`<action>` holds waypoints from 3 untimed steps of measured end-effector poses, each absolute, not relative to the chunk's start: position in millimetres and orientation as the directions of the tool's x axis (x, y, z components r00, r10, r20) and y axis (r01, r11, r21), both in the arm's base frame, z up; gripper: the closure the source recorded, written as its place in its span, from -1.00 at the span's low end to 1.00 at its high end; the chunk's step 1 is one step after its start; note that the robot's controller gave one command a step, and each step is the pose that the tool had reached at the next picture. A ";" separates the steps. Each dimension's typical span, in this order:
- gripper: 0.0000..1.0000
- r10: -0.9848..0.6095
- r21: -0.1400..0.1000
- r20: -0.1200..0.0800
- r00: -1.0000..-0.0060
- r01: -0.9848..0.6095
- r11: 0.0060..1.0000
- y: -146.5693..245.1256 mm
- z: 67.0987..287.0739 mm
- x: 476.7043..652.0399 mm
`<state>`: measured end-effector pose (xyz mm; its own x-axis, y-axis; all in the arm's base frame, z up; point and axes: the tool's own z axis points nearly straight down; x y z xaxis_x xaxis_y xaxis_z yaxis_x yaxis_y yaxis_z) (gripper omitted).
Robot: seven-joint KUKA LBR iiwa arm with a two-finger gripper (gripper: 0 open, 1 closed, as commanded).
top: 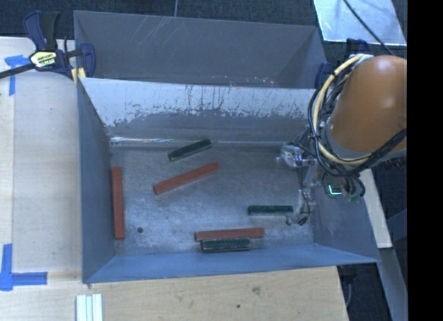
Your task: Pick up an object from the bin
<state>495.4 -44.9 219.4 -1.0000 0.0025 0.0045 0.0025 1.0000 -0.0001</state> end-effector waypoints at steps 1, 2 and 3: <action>-1.00 0.155 0.000 -0.002 -0.988 0.155 0.988 -55.0 69.9 524.9; 1.00 0.154 0.000 -0.004 -0.988 0.154 0.988 -55.2 70.4 525.6; 1.00 0.078 0.000 -0.011 -0.997 0.078 0.997 -23.6 253.9 534.1</action>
Offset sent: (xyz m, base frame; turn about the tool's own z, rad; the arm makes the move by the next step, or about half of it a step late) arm 0.0288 -0.0103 -0.1494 0.1538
